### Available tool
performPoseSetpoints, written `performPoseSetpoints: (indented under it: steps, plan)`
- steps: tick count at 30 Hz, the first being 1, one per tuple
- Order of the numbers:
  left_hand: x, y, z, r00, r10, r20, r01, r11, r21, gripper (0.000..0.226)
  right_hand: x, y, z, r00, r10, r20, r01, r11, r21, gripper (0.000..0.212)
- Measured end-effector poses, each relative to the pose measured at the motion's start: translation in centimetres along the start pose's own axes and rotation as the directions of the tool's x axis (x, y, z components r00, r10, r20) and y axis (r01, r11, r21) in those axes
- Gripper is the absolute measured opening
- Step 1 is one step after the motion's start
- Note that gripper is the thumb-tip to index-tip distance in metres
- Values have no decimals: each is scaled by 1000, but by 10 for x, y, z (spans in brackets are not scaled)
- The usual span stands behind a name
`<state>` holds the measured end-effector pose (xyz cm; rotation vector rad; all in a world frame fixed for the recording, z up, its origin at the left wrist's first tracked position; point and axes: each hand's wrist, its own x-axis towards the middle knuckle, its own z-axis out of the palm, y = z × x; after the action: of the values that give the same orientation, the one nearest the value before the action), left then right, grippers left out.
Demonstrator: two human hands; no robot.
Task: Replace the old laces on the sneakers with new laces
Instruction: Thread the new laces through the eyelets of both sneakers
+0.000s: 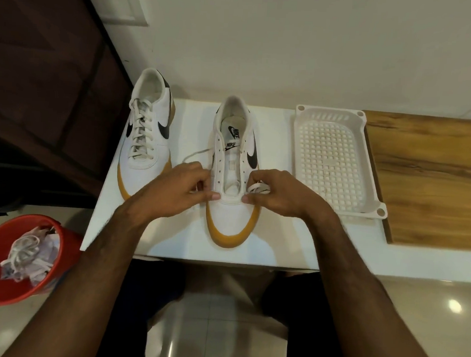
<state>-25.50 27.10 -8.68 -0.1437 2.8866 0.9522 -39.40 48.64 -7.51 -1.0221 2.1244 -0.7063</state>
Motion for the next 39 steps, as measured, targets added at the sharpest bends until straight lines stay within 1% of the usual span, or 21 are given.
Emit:
performPoseSetpoints:
  steps: [4, 7, 9, 12, 14, 15, 16, 18, 20, 21, 23, 25, 27, 29, 30, 31, 32, 33, 34, 36, 39]
  plan:
    - [2, -4, 3, 997, 31, 70, -27, 998, -54, 20, -2, 4, -1, 999, 35, -8, -34, 996, 81, 9]
    - [-1, -9, -6, 995, -21, 102, 39, 984, -172, 21, -2, 9, -6, 996, 72, -54, -69, 996, 52, 14]
    - [-5, -11, -11, 991, -57, 125, 88, 964, -253, 31, -4, 11, -10, 993, 92, -67, -89, 995, 46, 21]
    - [-6, -9, -13, 988, -65, 142, 101, 960, -260, 39, -4, 9, -11, 995, 83, -56, -81, 996, 25, 20]
    - [-6, -12, -13, 988, -65, 140, 100, 960, -262, 31, -5, 8, -13, 994, 91, -65, -87, 995, 51, 13]
    - [-6, -12, -13, 988, -71, 138, 108, 954, -279, 23, -7, 7, -15, 993, 91, -71, -85, 993, 82, 15]
    - [-7, -11, -15, 989, -69, 128, 107, 941, -321, 19, -10, 6, -17, 993, 92, -79, -80, 987, 139, 21]
    - [-9, -9, -20, 997, -43, 71, 73, 861, -503, 31, -14, 3, -22, 987, 100, -127, -53, 941, 334, 30]
    - [-11, -2, -28, 998, -15, -59, -27, 756, -654, 32, -17, 2, -25, 966, 138, -218, -37, 909, 414, 29]
    - [-11, 1, -31, 991, -19, -134, -78, 727, -682, 32, -16, 3, -25, 944, 168, -285, -62, 937, 345, 26]
    - [-8, 4, -33, 964, -53, -260, -150, 699, -699, 36, -8, 14, -22, 871, 231, -434, -219, 973, 78, 19]
    - [-6, 6, -31, 939, -108, -327, -158, 709, -687, 42, -4, 16, -16, 808, 268, -524, -352, 934, -65, 31]
    - [-4, 8, -29, 931, -152, -332, -124, 725, -678, 48, -1, 11, -11, 763, 171, -624, -327, 934, -143, 44]
    - [-3, 11, -28, 937, -161, -310, -103, 721, -685, 44, 1, -4, -4, 736, 6, -676, -181, 965, -189, 42]
    - [-3, 14, -25, 945, -150, -291, -99, 717, -690, 39, 1, -11, 1, 747, -50, -663, -52, 990, -133, 37]
    - [-2, 16, -24, 952, -131, -276, -99, 722, -684, 35, 2, -21, 6, 775, -81, -627, 93, 996, -14, 32]
    - [-2, 19, -22, 959, -107, -261, -101, 734, -671, 31, 3, -32, 13, 823, -90, -561, 194, 972, 129, 28]
    - [0, 23, -21, 965, -82, -248, -105, 747, -656, 28, 3, -43, 19, 874, -105, -475, 246, 938, 243, 27]
    - [0, 27, -19, 971, -63, -232, -105, 758, -644, 26, 4, -50, 23, 914, -121, -386, 258, 909, 327, 28]
    - [1, 31, -17, 975, -49, -216, -100, 771, -629, 28, 7, -56, 27, 958, -127, -256, 237, 855, 461, 27]
    - [1, 25, -20, 966, -97, -238, -80, 768, -636, 30, 7, -45, 14, 973, -92, -214, 201, 794, 573, 17]
